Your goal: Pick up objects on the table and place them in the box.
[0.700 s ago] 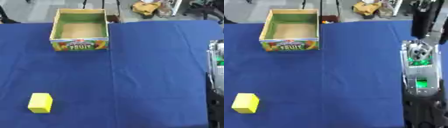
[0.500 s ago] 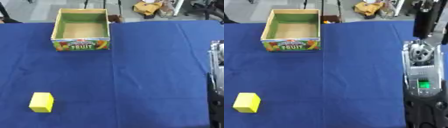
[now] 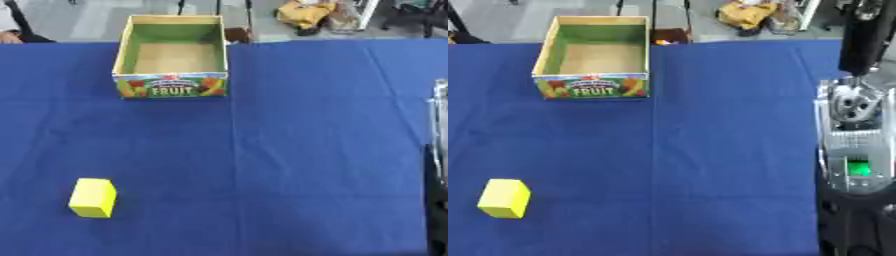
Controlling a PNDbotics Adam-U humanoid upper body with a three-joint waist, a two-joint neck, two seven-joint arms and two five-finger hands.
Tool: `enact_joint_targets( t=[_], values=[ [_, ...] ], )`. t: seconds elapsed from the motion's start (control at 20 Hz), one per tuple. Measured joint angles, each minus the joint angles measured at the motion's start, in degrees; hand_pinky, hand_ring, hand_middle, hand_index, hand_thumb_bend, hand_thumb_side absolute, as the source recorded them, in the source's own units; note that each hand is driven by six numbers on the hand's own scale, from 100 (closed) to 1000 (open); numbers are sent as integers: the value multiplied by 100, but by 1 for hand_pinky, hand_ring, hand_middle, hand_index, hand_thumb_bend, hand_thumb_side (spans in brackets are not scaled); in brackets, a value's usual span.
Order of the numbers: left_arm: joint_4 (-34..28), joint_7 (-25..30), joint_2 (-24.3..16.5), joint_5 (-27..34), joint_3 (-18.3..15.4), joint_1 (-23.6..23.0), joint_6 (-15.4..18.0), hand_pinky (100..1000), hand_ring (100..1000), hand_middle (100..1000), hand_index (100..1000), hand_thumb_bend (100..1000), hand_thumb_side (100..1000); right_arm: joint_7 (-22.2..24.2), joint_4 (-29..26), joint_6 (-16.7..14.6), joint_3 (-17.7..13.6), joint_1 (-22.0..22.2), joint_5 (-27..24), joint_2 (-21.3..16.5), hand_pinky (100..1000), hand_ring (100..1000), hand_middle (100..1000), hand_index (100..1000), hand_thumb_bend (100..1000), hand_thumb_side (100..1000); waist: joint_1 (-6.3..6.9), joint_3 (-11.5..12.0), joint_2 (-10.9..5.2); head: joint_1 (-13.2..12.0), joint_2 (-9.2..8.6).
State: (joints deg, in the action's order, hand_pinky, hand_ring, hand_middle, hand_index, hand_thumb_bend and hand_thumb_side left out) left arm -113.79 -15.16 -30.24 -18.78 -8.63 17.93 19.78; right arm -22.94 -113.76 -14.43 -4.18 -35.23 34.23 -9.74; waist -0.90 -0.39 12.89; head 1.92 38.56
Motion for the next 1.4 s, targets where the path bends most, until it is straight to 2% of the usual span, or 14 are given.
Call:
enact_joint_targets(
  t=[0.2,0.35,0.5,0.65,0.8,1.0,1.25,1.4],
  values=[
    [0,127,-920,-507,137,-406,-501,774,824,825,986,494,1000,10,0,16,1,0,1,-84,758,857,713,866,100,1000,17,-1,-41,-1,17],
    [0,398,-1570,-838,266,-684,-907,776,828,835,996,481,1000,22,0,30,2,0,1,-115,759,857,713,866,100,1000,17,-7,-56,1,18],
    [0,871,-2112,-1062,390,-848,-1322,790,849,865,1000,456,1000,27,0,34,5,0,2,-122,759,856,713,866,100,1000,17,-14,-61,6,18],
    [0,1570,-2544,-1264,503,-879,-1625,807,875,891,1000,500,1000,35,0,43,17,0,2,-136,759,856,713,866,100,1000,13,-28,-73,16,18],
    [0,2447,-2900,-1503,616,-854,-1770,817,888,904,1000,581,1000,47,0,55,35,1,2,-154,759,856,712,866,100,1000,12,-29,-91,17,18],
    [-1,3405,-3221,-1689,768,-621,-1803,806,871,887,1000,666,1000,56,0,59,39,5,2,-154,759,856,711,866,100,1000,12,-31,-92,17,18],
    [-2,3995,-3455,-1599,1050,-325,-1791,815,872,891,1000,753,913,79,0,57,71,23,2,-154,759,856,711,866,100,1000,12,-69,-93,-10,18],
    [-3,4398,-3574,-1456,1238,-211,-1845,824,880,900,1000,770,883,95,0,54,75,23,2,-154,759,856,710,866,100,1000,14,-83,-93,-57,17]
  ],
)
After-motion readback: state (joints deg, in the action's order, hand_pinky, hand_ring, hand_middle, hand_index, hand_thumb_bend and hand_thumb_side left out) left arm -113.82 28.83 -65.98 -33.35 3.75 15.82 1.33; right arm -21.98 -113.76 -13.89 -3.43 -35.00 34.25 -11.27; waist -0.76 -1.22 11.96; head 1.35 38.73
